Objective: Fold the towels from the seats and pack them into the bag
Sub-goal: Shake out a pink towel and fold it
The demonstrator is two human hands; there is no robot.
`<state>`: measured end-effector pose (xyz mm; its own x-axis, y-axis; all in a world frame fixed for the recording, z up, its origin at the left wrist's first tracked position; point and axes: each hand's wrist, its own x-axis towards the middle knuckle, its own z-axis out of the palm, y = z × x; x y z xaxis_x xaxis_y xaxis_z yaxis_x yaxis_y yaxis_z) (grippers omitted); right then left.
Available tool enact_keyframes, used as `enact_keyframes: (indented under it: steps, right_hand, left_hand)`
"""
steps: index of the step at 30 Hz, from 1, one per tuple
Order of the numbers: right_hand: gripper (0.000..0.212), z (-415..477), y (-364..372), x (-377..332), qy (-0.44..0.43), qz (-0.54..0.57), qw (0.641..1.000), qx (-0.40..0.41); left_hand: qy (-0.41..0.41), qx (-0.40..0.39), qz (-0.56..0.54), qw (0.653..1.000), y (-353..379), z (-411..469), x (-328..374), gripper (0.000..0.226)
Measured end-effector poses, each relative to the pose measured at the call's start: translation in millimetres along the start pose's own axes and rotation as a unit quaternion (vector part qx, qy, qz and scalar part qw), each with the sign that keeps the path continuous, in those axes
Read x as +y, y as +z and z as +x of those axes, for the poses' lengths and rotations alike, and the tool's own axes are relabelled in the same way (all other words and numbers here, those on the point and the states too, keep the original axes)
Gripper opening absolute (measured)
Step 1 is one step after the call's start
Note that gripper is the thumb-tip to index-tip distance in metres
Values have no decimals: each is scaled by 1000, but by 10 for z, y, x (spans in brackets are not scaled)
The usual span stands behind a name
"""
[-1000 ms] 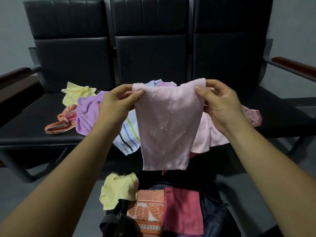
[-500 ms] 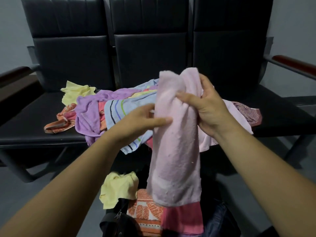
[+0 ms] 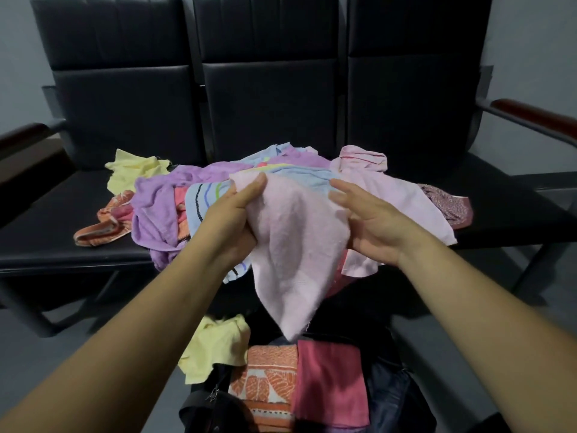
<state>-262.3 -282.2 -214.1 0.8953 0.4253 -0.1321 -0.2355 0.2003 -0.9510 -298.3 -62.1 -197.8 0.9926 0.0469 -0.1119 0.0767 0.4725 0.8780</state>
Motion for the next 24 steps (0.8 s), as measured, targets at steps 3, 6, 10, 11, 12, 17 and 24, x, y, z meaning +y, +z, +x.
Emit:
enact_keyframes:
  steps: [3,6,10,11,12,17,24]
  right_hand:
    - [52,36,15,3,-44,-35,998,42]
    - [46,45,-15,-64,-100,-16,989,111]
    - [37,42,-20,-72,-152,-87,972,156]
    - [32,55,-14,-61,-158,-110,967,165]
    - [28,64,-3,-55,-165,-127,963,170]
    - [21,117,-43,1,-180,-155,956,172]
    - [49,36,-141,-140,-97,-118,988,20]
  left_hand:
    - [26,-10,62,998,-88,31,68,40]
    - [57,-45,224,972,-218,56,163,41]
    - [70,-12,337,939,-326,78,145,24]
    - [81,1,358,930,-333,88,120,25]
    - [89,9,368,926,-329,87,95,29]
    - [52,-22,261,964,-273,89,84,36]
    - [114,-23,311,943,-307,79,93,27]
